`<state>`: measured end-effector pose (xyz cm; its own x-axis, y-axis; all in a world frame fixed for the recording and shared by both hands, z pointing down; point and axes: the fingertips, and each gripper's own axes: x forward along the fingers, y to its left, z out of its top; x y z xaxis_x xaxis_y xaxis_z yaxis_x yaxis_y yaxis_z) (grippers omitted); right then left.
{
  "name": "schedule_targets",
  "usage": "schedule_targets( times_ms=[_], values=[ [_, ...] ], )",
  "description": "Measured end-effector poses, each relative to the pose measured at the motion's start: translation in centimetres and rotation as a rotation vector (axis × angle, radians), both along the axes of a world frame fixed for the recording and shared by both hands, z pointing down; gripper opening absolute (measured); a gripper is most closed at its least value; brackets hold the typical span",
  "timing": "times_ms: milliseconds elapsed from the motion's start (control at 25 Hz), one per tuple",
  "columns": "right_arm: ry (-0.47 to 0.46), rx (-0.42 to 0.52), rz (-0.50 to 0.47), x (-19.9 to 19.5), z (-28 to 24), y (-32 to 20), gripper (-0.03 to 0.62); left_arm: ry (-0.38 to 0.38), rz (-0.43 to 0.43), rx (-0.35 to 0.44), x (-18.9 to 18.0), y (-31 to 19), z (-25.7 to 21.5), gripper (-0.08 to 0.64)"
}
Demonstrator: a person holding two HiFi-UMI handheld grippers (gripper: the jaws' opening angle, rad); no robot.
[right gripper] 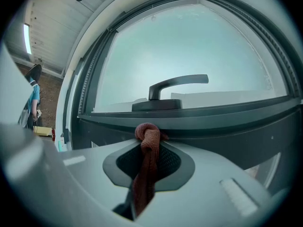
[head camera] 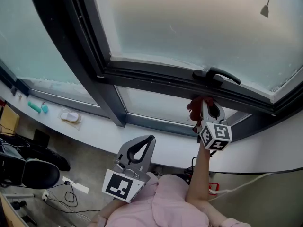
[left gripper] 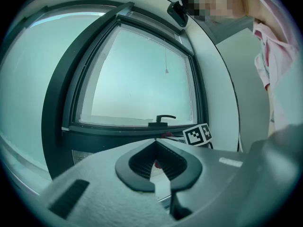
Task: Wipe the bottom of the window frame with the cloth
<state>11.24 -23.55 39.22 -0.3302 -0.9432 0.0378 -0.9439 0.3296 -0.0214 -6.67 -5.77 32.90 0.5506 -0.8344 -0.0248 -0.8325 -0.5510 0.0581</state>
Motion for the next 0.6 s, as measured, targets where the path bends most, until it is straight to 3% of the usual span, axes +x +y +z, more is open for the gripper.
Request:
schedule_targets(
  times_ms=[360, 600],
  values=[
    [-0.027, -0.035, -0.012, 0.4, -1.1, 0.8, 0.055, -0.003, 0.0, -0.047, -0.4, 0.3, 0.3, 0.0],
    [-0.145, 0.029, -0.078, 1.5, -3.2, 6.2, 0.055, -0.021, -0.043, -0.076, -2.3, 0.1, 2.1, 0.0]
  ],
)
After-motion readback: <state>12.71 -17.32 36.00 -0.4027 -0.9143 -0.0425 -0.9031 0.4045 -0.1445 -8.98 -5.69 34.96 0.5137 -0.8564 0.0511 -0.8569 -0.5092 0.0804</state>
